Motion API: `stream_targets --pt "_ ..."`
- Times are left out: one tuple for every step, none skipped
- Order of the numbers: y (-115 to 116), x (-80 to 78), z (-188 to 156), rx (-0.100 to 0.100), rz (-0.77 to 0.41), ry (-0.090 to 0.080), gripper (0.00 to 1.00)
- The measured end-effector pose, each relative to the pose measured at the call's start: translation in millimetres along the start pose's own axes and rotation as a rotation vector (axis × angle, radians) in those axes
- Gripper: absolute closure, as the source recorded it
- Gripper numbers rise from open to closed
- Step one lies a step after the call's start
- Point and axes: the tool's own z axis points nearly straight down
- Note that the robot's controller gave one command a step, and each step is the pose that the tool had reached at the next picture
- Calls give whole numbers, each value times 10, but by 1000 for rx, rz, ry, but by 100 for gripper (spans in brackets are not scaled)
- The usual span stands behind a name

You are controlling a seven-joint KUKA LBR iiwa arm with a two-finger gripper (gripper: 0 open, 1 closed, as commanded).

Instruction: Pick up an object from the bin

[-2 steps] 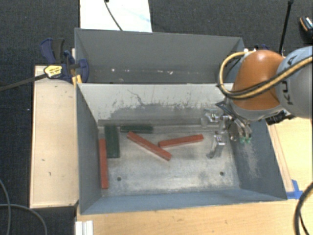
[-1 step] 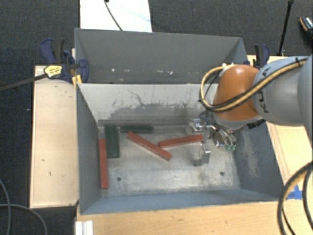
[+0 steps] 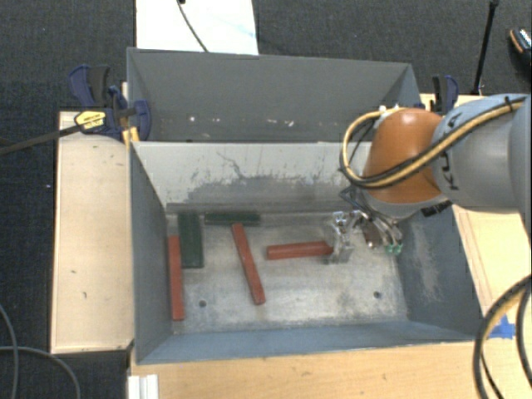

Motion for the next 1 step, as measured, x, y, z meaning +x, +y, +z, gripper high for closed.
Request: stream_targets --pt "-44 89 -1461 2 -8 -8 100"
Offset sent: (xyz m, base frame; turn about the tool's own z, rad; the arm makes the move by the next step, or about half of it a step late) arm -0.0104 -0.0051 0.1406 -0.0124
